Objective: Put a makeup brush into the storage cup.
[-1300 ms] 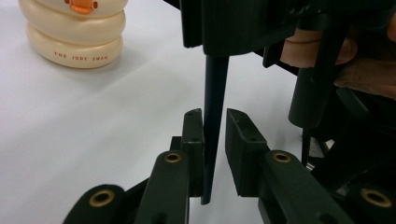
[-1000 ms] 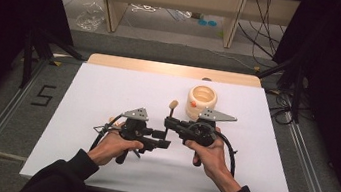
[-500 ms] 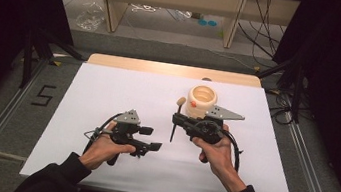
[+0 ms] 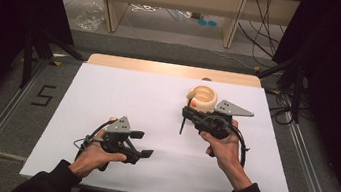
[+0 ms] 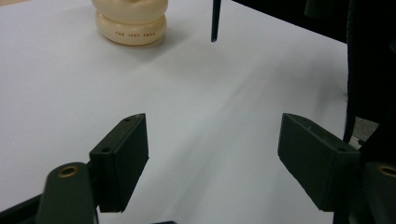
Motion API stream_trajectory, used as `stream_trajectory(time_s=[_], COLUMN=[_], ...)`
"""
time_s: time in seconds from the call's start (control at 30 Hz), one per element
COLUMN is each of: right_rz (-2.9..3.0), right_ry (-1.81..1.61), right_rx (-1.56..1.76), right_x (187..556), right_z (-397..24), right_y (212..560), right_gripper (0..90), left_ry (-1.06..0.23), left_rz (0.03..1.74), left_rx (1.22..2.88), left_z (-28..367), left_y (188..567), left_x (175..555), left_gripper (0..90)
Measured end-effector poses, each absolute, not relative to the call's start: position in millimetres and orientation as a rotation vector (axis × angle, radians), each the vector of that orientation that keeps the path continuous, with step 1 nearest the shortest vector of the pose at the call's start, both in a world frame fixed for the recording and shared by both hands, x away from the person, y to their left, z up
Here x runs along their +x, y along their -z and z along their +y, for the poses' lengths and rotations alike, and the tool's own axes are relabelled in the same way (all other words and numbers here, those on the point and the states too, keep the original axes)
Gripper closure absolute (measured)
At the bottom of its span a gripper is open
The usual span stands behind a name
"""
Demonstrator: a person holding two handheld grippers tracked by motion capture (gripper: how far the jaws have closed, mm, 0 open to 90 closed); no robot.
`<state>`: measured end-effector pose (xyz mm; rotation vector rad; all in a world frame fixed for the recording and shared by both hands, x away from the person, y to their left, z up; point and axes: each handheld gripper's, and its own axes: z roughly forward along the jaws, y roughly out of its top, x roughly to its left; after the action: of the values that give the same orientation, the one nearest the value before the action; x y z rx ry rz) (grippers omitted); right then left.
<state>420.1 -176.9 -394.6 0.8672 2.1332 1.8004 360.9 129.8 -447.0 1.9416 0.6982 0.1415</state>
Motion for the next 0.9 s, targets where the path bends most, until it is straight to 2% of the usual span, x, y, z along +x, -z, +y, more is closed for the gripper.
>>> stream_trajectory(time_s=[0.27, 0.53, 0.9], right_rz=[2.124, 2.06, 2.011], right_ry=[-1.745, -1.713, -1.69], right_rx=[0.904, 0.914, 0.948], right_x=[430.5, 444.7, 467.4], right_z=[-188.6, -200.9, -207.7], right_y=[391.5, 373.4, 363.0], right_gripper=[83.3, 83.2, 83.2], left_ry=[-0.162, -0.218, -0.212], left_rz=[0.716, 0.695, 0.716], left_rx=[1.933, 1.951, 1.942], left_z=[133.4, 139.5, 142.7], left_y=[454.5, 456.2, 457.7], left_x=[353.4, 346.1, 344.3], left_gripper=[22.8, 22.2, 21.0])
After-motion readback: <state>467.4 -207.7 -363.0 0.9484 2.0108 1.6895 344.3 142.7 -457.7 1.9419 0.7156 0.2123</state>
